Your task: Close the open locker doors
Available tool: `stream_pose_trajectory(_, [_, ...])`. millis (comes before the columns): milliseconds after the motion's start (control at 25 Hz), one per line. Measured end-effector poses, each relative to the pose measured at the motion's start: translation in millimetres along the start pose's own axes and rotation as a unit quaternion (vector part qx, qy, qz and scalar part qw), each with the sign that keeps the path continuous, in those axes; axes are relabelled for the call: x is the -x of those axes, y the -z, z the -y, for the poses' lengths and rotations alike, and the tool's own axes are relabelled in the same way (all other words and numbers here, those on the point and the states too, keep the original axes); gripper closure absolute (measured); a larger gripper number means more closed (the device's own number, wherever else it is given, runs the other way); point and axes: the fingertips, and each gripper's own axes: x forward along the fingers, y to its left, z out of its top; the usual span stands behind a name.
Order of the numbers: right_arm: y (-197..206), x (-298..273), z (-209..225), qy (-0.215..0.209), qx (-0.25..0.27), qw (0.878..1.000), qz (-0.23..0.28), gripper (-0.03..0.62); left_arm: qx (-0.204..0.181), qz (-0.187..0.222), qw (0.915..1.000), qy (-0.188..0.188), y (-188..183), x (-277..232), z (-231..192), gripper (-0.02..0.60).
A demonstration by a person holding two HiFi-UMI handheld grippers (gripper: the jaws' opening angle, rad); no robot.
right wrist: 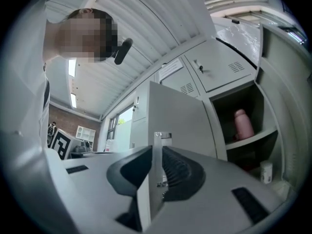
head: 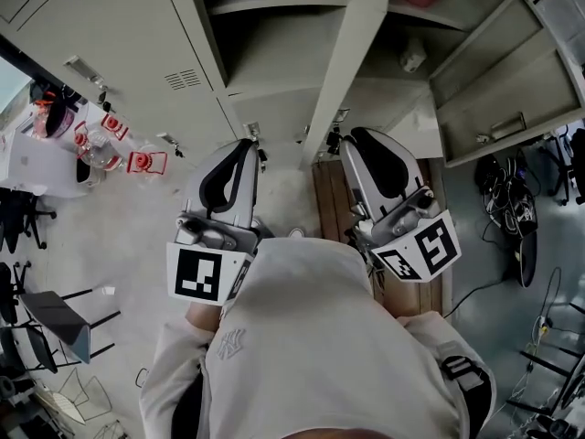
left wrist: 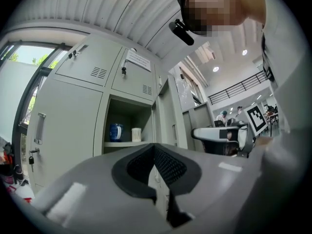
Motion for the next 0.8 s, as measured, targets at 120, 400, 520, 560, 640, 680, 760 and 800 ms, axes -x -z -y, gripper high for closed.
stream_pose_trajectory(120, [4.0,-9.9,-5.3,-0.029,-0.011,0.999,-0.008,0.496,0.001,-0.003,1.0,-0.009,1.2,1.1,-5.4,0.574])
stream_pose_trajectory(400, [9.2,-23.7,-3.9,-0.043,-0.009,0.999,-0.018,0.494,0.004,-0.009,0.9998,-0.018,6.3,2.3,-11.9,0.574])
stream_pose_trajectory(520, [11.1,-29.9,-6.7,-0.051,-0.01,0.998,-0.021,0.494,0.009,-0.017,0.9996,-0.02,9.8,4.0,-16.4,0.574])
stream_pose_trajectory(560, [11.8,-32.8,-7.9,-0.053,-0.01,0.998,-0.021,0.494,0.009,-0.015,0.9996,-0.02,9.6,4.0,-18.3,0.574])
stream_pose_trajectory(640, [13.6,-40.3,-10.1,-0.058,-0.01,0.998,-0.021,0.494,0.007,-0.01,0.9997,-0.02,9.3,3.6,-22.7,0.574])
stream_pose_trajectory(680, [14.8,-44.4,-11.4,-0.06,-0.01,0.998,-0.022,0.494,0.007,-0.009,0.9997,-0.02,9.7,3.6,-25.0,0.574])
stream_pose_trajectory(760, [17.0,-52.7,-14.7,-0.067,-0.009,0.997,-0.025,0.494,0.008,-0.01,0.9997,-0.02,9.6,4.5,-29.8,0.574])
stream_pose_trajectory(800, [17.6,-56.9,-16.6,-0.07,-0.009,0.997,-0.027,0.493,0.008,-0.011,0.9997,-0.02,9.1,5.4,-32.6,0.574])
